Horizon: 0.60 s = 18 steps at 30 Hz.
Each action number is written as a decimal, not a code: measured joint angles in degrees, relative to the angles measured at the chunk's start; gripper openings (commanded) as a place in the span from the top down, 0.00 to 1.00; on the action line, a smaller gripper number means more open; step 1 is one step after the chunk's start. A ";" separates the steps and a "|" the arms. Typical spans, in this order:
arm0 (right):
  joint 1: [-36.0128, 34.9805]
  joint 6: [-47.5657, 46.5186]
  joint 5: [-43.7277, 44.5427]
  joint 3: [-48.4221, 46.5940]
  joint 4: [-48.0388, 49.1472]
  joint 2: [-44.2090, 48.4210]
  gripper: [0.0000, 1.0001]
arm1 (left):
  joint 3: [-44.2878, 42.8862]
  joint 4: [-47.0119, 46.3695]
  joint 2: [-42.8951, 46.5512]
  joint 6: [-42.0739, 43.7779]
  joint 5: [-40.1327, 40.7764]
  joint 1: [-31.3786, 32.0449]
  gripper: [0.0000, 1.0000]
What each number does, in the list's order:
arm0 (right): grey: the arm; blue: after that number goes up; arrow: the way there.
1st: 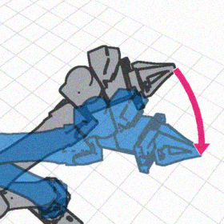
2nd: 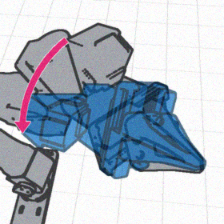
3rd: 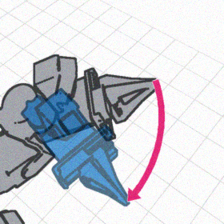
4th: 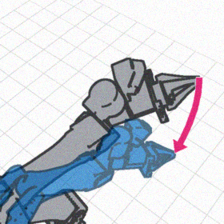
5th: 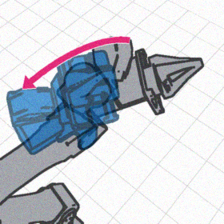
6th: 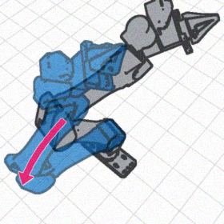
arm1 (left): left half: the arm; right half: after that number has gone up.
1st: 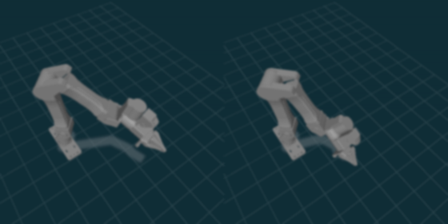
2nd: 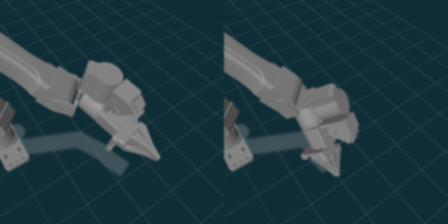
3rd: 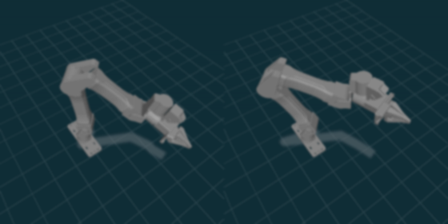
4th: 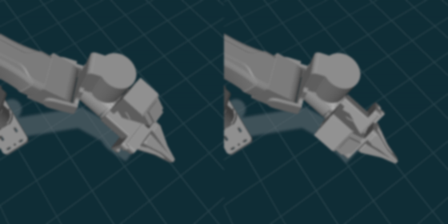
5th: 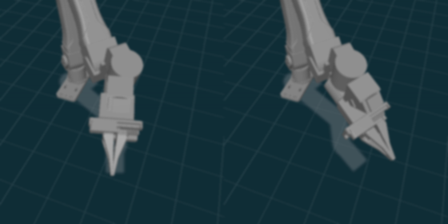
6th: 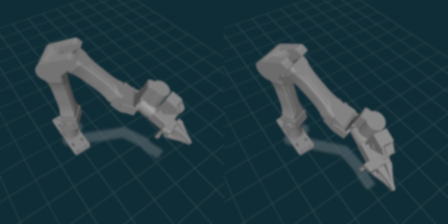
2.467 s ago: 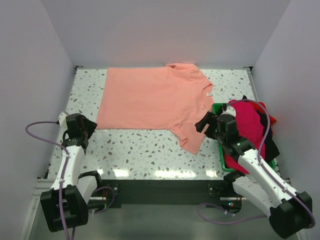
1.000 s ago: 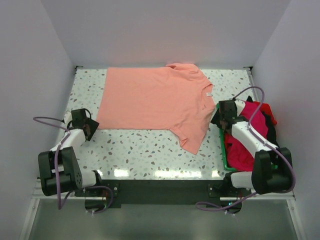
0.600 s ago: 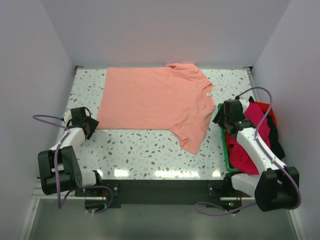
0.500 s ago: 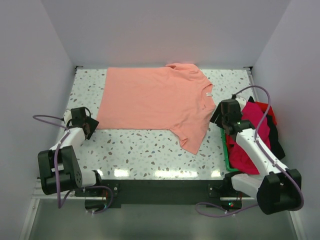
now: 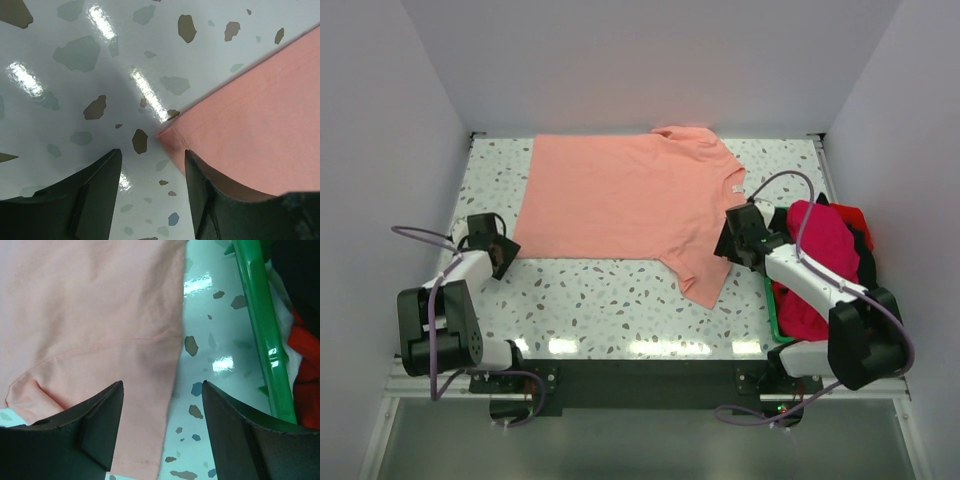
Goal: Fold and stack the t-shirts
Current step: Flatten the tshirt out
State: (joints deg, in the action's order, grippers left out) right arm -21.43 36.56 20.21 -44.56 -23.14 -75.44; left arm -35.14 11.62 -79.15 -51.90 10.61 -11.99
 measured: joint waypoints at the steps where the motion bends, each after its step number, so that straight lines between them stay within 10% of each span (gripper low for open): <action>1: 0.00 0.00 0.02 0.00 0.61 -0.61 0.33 | -0.07 -0.04 -0.15 0.00 0.22 0.22 0.42; 11: 0.00 -0.09 0.04 0.00 4.24 -7.23 0.33 | -3.85 -0.70 -4.92 -0.37 3.58 3.48 0.44; 18: 0.00 -0.13 0.17 -0.02 5.16 -10.01 0.32 | -5.05 -0.85 -7.04 -1.70 6.14 5.64 0.74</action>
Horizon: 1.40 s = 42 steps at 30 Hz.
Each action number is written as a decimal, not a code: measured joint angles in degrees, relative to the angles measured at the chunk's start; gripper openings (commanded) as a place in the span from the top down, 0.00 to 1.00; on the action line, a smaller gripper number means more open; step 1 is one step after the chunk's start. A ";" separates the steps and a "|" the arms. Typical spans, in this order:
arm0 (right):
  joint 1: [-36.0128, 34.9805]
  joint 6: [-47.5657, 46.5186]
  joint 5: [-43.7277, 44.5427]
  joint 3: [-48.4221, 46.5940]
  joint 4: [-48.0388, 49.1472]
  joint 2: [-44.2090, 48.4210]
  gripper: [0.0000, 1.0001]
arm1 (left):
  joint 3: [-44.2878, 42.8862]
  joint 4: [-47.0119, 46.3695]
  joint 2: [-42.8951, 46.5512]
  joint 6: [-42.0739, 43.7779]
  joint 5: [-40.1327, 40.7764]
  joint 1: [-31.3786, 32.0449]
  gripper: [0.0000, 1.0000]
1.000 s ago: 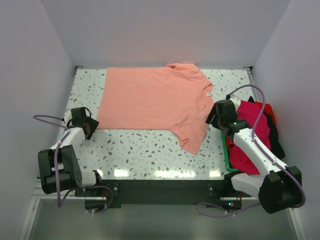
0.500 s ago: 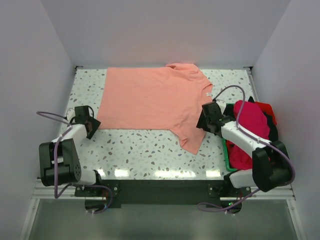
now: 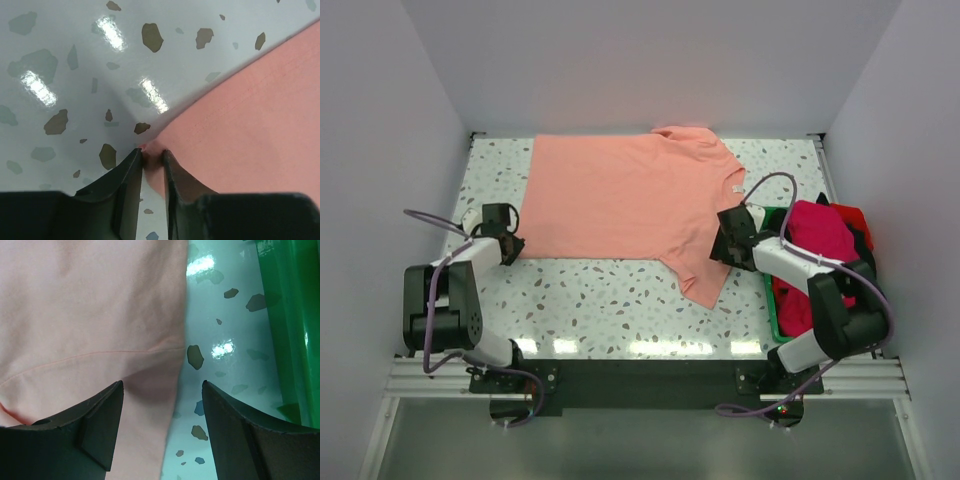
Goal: Fold and stack the t-shirts
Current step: Flatten the tshirt out, then fold the tshirt
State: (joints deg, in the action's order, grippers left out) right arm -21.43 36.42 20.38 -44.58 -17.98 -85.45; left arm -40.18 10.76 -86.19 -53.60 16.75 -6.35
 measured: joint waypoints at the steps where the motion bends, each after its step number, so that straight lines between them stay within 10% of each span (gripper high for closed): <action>1: 0.00 0.00 0.02 -0.04 0.07 -0.37 0.32 | -0.09 -0.04 -0.24 -0.31 0.13 0.07 0.79; 5: 0.00 -0.04 0.07 -0.11 0.63 -2.03 0.39 | -0.61 0.04 -1.11 -0.92 0.28 0.13 1.00; 15: 0.00 0.15 -0.61 -0.11 1.51 -2.99 0.98 | -1.86 3.96 -1.14 -0.90 2.19 0.13 1.00; 42: -0.37 0.11 -9.16 6.95 -15.10 34.95 1.00 | 3.43 18.97 25.68 -0.17 10.29 -1.40 1.00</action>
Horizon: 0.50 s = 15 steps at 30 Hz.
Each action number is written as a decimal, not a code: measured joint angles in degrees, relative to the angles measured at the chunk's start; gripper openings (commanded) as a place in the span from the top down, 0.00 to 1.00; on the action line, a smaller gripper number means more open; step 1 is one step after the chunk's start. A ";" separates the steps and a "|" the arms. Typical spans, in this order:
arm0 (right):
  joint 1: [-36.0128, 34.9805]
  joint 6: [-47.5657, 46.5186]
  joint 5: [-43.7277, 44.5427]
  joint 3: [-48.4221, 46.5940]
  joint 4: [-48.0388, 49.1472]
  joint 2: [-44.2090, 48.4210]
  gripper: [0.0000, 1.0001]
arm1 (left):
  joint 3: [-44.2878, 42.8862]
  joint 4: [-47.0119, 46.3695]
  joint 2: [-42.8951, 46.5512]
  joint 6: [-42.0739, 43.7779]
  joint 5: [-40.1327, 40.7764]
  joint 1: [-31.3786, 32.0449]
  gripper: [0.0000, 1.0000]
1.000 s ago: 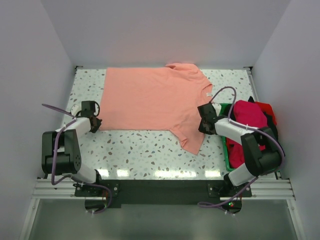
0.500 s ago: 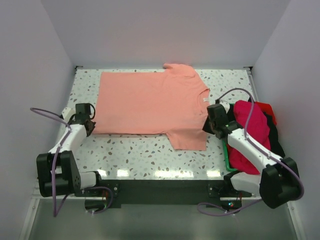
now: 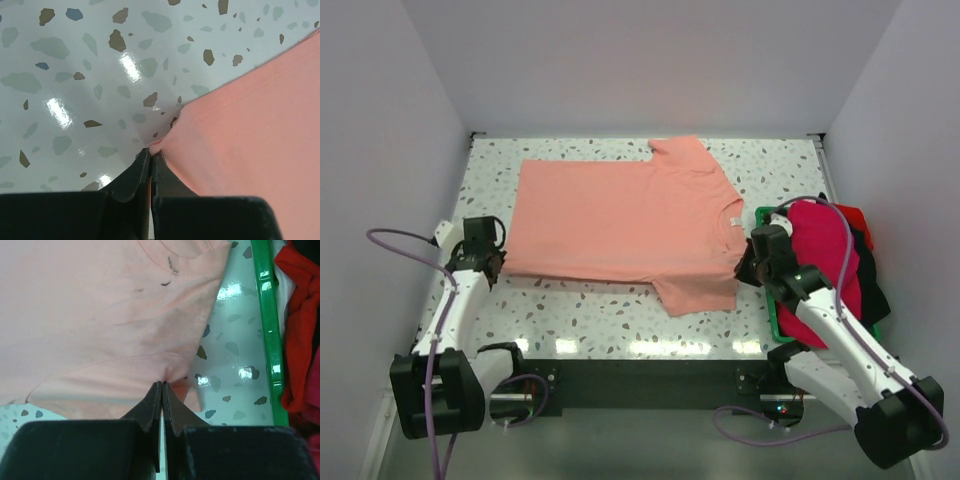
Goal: Fold and stack the t-shirts
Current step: Fold the tshirt
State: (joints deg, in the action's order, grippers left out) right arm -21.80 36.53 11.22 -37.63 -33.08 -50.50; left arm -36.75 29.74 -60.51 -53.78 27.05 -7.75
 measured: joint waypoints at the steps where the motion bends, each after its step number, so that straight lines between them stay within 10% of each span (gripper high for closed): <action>1: -0.02 -0.20 -0.15 -0.59 -0.37 -0.96 1.00 | 0.00 -0.46 -0.07 0.44 -0.33 0.00 1.00; 15: 0.00 -6.34 2.12 -28.76 -0.07 -37.05 1.00 | -15.47 -5.42 -24.48 2.40 -6.93 0.11 1.00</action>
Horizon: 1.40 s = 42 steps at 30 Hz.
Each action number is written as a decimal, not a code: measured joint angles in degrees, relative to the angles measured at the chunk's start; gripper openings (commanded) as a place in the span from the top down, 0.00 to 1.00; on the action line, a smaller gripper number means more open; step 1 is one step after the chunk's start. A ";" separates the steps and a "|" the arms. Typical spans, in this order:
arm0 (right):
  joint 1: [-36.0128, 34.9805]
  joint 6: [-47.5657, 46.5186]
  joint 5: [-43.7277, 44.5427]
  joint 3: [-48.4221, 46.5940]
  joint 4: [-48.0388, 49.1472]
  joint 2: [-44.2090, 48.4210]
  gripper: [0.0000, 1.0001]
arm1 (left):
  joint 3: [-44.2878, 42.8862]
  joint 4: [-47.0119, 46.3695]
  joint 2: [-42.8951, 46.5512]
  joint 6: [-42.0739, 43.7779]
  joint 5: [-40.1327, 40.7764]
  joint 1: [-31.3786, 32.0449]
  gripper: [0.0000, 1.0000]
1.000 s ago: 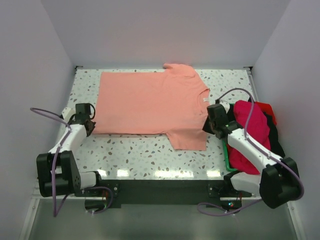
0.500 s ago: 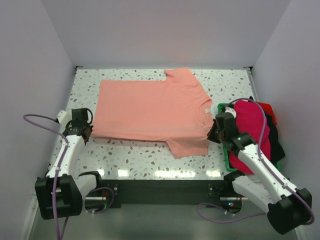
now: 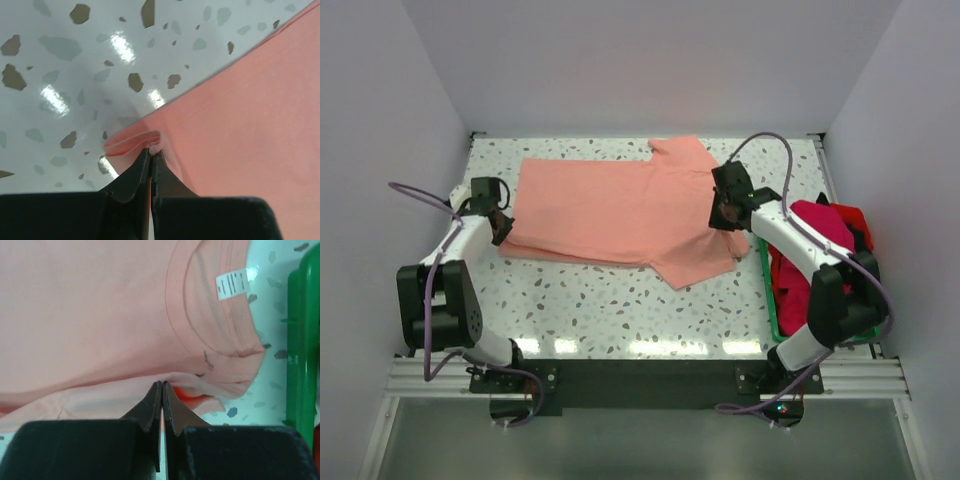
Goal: Fold and stack the t-shirts
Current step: Fold the tshirt
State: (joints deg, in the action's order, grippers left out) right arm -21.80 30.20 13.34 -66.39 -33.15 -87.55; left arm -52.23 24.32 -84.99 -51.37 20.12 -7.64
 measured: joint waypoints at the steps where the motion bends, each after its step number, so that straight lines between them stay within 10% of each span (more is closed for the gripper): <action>1: 0.00 -0.31 0.26 -1.86 -0.33 -2.03 1.00 | -1.92 -0.13 -1.66 0.02 -0.15 0.13 1.00; 13: 1.46 -1.60 0.42 -16.28 -1.18 -14.84 1.00 | -14.32 -0.04 -14.88 0.15 -0.81 0.33 1.00; 42: 9.88 -1.77 -7.87 -16.85 0.63 -17.11 1.00 | -21.35 0.35 -19.45 1.62 -2.64 0.28 1.00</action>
State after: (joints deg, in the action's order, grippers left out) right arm -11.92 28.42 5.48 -83.24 -32.51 -104.66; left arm -73.58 24.67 -104.44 -49.76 17.47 -7.35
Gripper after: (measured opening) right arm 0.011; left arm 0.029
